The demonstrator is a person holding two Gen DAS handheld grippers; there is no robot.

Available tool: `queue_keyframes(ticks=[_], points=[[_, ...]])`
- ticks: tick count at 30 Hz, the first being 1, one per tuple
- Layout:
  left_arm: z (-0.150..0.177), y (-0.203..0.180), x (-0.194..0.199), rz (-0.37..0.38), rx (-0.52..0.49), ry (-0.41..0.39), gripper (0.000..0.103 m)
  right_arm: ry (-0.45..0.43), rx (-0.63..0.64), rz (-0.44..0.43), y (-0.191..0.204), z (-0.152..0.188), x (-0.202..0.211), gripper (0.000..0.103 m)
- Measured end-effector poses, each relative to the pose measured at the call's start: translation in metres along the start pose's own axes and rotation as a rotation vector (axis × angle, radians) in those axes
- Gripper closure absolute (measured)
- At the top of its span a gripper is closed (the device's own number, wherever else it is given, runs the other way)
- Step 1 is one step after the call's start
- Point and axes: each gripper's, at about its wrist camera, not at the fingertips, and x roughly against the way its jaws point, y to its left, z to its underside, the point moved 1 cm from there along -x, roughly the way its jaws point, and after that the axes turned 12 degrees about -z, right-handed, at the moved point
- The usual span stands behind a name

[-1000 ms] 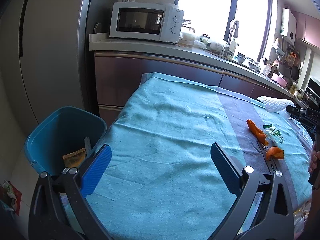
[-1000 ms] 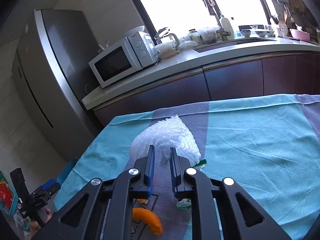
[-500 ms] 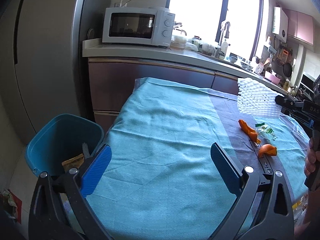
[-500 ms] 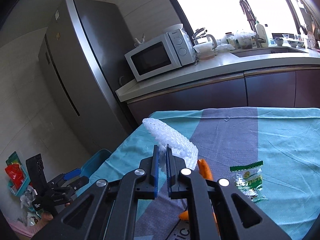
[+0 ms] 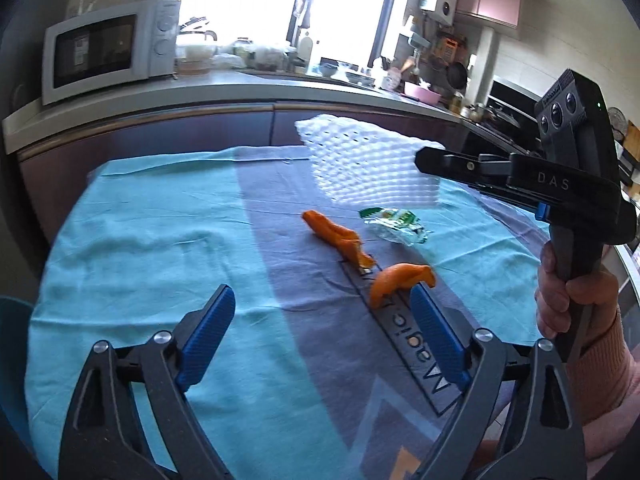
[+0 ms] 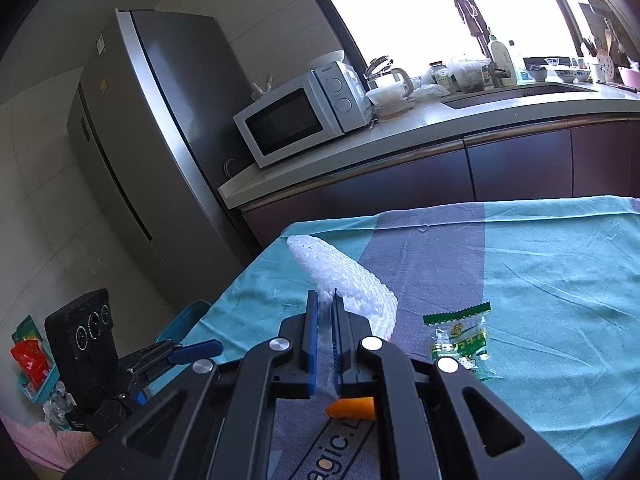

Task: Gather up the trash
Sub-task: 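Grasp the white foam net with the right gripper while the left gripper grasps an orange peel, then carry the orange peel and foam net over the teal bin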

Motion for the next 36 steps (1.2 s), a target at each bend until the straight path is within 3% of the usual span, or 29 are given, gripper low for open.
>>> queue_keyframes(ticks=[5,15,18,28,36], points=[[-0.005,-0.032,-0.033,0.114,-0.044,0.072,0.031,-0.006,-0.017,0.007,-0.009,0.003,0.006,0.097],[-0.009,-0.062,-0.082,0.166,-0.096,0.221,0.063,0.000,-0.046,-0.009,-0.022,0.008,0.005,0.098],[-0.008,-0.064,-0.088,0.171,-0.089,0.247,0.080,-0.001,-0.046,-0.015,-0.021,0.008,0.005,0.098],[-0.003,-0.048,-0.074,0.178,-0.030,0.227,0.090,-0.007,-0.042,-0.031,-0.017,0.006,0.006,0.098],[-0.001,-0.011,-0.030,0.108,0.044,0.150,0.090,0.000,-0.013,-0.078,-0.001,0.002,0.001,0.098]])
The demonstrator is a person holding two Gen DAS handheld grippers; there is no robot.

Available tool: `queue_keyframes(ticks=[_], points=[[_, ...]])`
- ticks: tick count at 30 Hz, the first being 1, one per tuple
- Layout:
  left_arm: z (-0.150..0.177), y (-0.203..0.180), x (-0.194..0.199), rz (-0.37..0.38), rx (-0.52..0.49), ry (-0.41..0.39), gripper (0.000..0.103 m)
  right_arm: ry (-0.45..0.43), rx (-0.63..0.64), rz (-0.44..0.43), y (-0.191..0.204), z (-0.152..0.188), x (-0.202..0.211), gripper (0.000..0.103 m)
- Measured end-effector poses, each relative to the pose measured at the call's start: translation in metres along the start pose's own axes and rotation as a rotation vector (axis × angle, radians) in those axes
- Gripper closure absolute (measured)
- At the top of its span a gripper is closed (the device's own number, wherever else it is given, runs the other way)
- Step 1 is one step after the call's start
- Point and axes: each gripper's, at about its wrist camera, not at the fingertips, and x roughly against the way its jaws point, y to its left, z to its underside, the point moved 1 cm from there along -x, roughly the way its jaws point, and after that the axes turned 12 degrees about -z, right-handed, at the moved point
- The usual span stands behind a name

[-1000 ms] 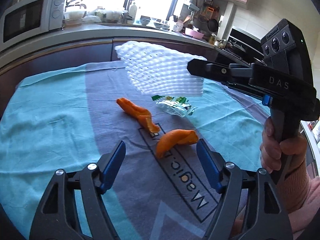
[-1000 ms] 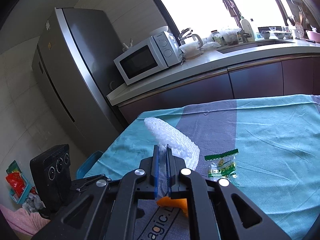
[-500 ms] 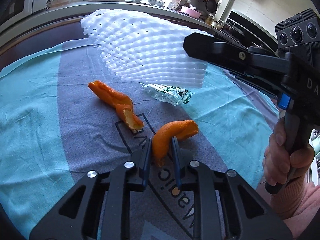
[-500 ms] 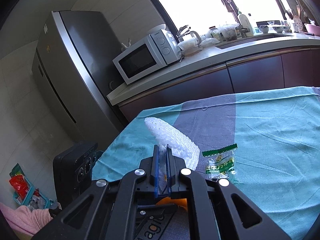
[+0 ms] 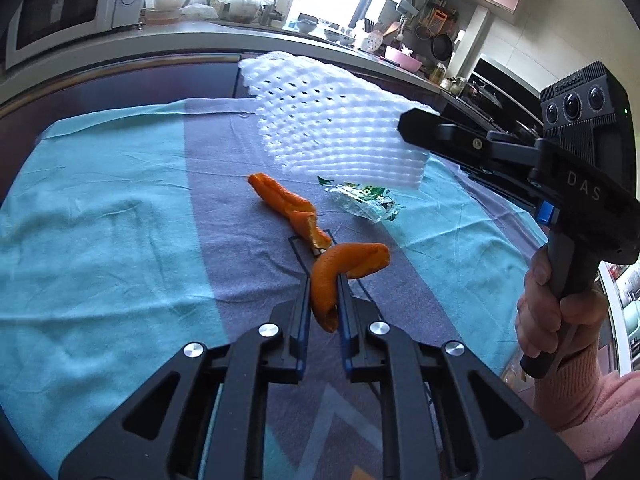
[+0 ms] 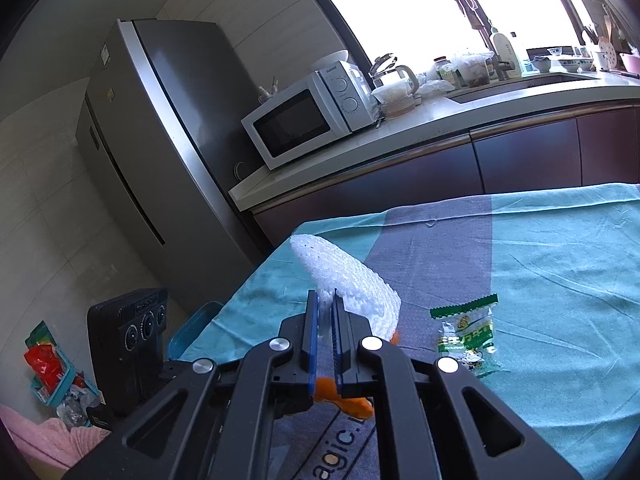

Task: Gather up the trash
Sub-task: 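Carry the orange peel and foam net over the teal bin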

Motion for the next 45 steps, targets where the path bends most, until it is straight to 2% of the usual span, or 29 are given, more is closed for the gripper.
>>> queue_keyframes(ticks=[7,15,21,31,38,45], points=[[0.015,0.051,0.049,-0.098,0.099,-0.072,0.090,0.053,0.037,-0.078,0.026,0.002,-0.025,0.097],[0.042,0.110,0.097,-0.184,0.235,-0.121,0.090,0.129,0.087,-0.177,0.064,0.003,-0.065,0.098],[0.063,0.149,0.130,-0.260,0.329,-0.168,0.090,0.200,0.139,-0.254,0.097,0.002,-0.104,0.098],[0.096,0.220,0.179,-0.440,0.499,-0.225,0.090,0.338,0.236,-0.364,0.152,0.002,-0.183,0.098],[0.114,0.263,0.188,-0.529,0.588,-0.214,0.090,0.436,0.276,-0.393,0.180,0.015,-0.240,0.098],[0.132,0.297,0.178,-0.555,0.665,-0.172,0.090,0.519,0.299,-0.388,0.195,0.030,-0.283,0.098]])
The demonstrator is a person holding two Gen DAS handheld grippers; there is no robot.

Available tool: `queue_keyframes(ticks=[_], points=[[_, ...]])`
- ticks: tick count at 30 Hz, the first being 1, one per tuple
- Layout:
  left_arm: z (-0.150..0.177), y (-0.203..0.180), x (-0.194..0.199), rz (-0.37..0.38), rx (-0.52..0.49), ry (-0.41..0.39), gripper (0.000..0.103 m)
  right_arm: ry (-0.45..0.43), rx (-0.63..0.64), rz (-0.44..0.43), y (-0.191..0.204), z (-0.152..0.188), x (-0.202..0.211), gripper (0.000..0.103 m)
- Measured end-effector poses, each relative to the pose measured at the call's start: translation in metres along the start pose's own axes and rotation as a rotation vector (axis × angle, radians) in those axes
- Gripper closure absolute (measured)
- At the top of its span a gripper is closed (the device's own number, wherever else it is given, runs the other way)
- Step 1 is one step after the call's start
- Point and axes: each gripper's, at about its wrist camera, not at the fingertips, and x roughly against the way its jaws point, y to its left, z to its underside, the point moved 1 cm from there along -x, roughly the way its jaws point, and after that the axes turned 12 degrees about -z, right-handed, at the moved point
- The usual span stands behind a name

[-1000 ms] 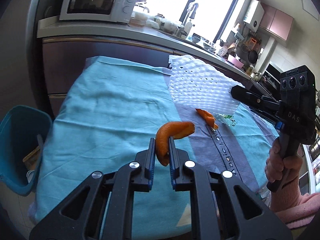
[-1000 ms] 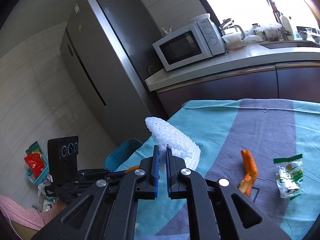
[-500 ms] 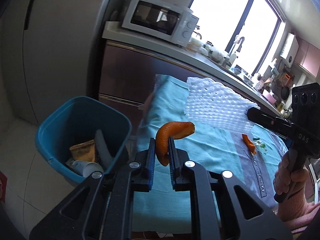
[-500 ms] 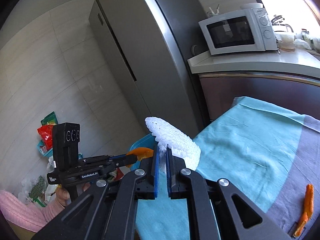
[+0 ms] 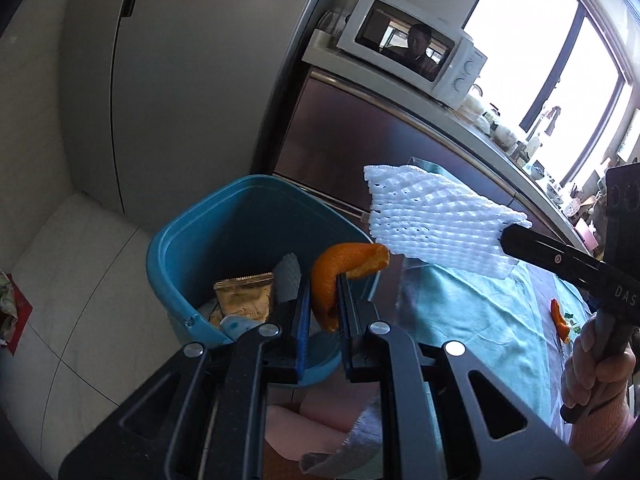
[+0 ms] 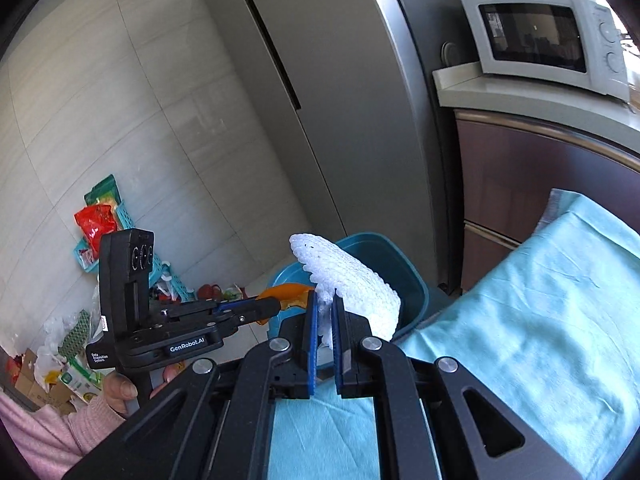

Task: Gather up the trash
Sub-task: 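Carry the orange peel and foam net over the teal bin, then open both grippers over the teal bin to drop peel and net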

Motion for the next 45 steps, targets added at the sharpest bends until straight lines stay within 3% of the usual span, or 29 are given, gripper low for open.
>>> queue_keyframes(ticks=[21,29,36,45], points=[[0.002,0.020,-0.060,-0.086,0.055,0.084,0.087,0.218,-0.076,0.054,-0.021,-0.001,-0.095,0.095],[0.000,0.023,-0.079,-0.081,0.075,0.113,0.082,0.219,-0.113,0.058,-0.030,0.003,-0.097,0.090],[-0.002,0.021,-0.075,-0.082,0.072,0.080,0.082,0.201,-0.131,0.057,-0.037,0.005,-0.088,0.086],[-0.002,0.002,-0.037,-0.028,0.029,-0.016,0.063,0.146,-0.119,0.032,-0.029,0.012,-0.054,0.079]])
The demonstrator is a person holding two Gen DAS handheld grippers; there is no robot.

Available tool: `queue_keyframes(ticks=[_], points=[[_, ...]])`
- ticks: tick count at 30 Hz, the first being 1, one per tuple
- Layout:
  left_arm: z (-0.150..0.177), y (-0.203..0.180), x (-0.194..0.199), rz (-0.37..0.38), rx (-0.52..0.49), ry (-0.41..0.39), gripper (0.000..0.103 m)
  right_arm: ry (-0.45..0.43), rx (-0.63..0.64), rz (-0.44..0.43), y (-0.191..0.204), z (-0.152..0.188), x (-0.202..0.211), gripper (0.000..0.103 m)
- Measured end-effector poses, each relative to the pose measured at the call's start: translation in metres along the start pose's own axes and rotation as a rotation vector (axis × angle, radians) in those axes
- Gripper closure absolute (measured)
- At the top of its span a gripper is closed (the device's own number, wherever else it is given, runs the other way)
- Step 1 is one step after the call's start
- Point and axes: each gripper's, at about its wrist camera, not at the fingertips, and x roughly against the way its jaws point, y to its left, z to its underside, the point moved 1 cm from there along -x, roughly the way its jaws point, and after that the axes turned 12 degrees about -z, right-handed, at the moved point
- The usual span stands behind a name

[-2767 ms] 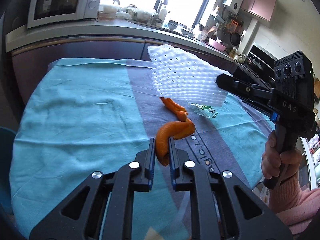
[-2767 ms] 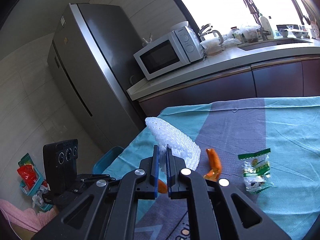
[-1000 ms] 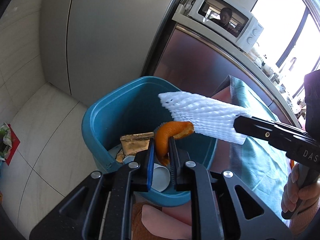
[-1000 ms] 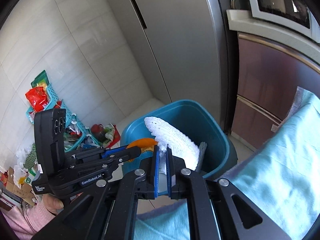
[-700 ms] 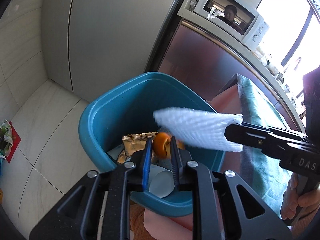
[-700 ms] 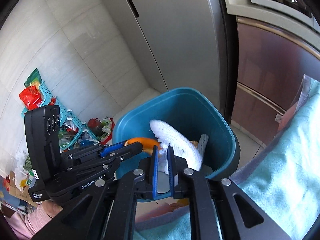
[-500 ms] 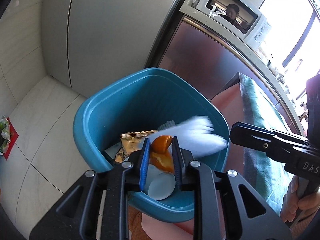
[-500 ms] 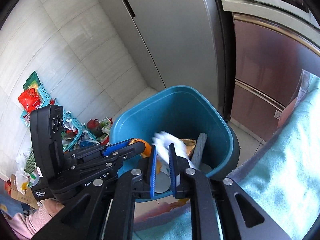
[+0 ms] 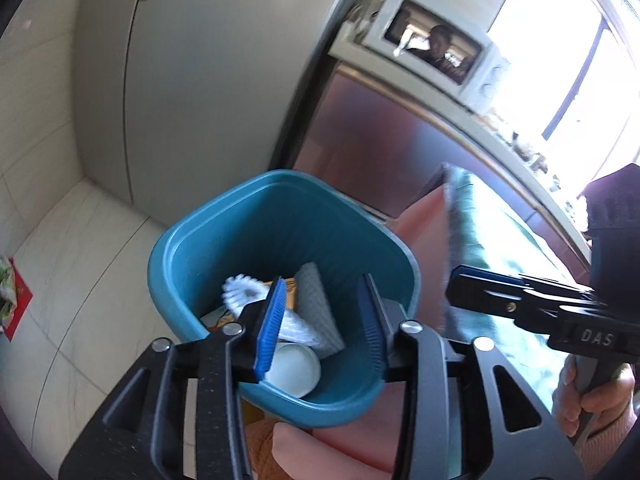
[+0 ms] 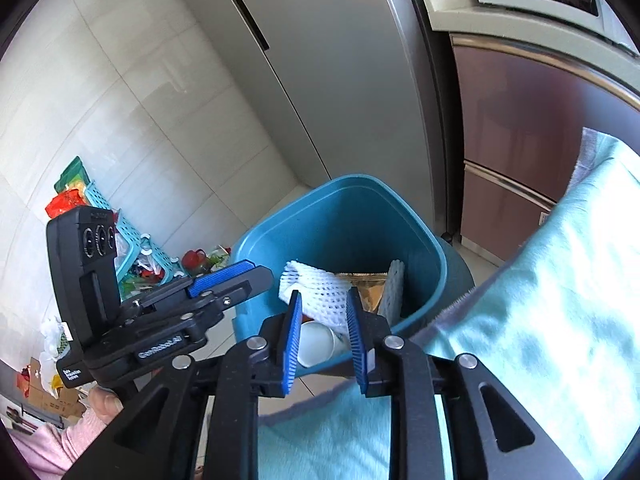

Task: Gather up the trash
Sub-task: 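Open both grippers over the teal bin to drop peel and net, then return both tools to the table toward the long peel and wrapper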

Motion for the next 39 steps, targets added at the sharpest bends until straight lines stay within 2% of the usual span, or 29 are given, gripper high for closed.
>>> queue_keyframes(ticks=[2,4,8,11,16,20,25,30,35,39], points=[[0.001,-0.009,0.014,0.025,-0.027,-0.035,0.060,-0.028,0.019,0.000,0.005,0.004,0.014,0.079],[0.003,-0.019,0.027,0.053,-0.059,-0.064,0.052,-0.061,0.033,-0.005,0.009,0.010,0.031,0.078],[0.011,-0.051,0.050,0.123,-0.150,-0.109,0.046,-0.129,0.055,0.014,0.015,0.023,0.067,0.076],[0.018,-0.077,0.061,0.192,-0.208,-0.115,0.043,-0.188,0.057,0.041,0.014,0.039,0.099,0.071],[0.032,-0.135,0.060,0.289,-0.311,-0.068,0.041,-0.279,0.019,0.133,-0.002,0.072,0.154,0.070],[0.044,-0.184,0.053,0.358,-0.389,-0.016,0.041,-0.336,-0.043,0.251,-0.024,0.106,0.198,0.066],[0.066,-0.246,0.047,0.420,-0.496,0.048,0.041,-0.409,-0.148,0.393,-0.052,0.151,0.250,0.063],[0.091,-0.308,0.043,0.472,-0.599,0.101,0.041,-0.486,-0.249,0.530,-0.079,0.185,0.294,0.057],[0.109,-0.360,0.036,0.494,-0.665,0.142,0.041,-0.512,-0.331,0.590,-0.110,0.209,0.320,0.051],[0.117,-0.385,0.030,0.498,-0.702,0.168,0.042,-0.515,-0.381,0.588,-0.126,0.223,0.326,0.047]])
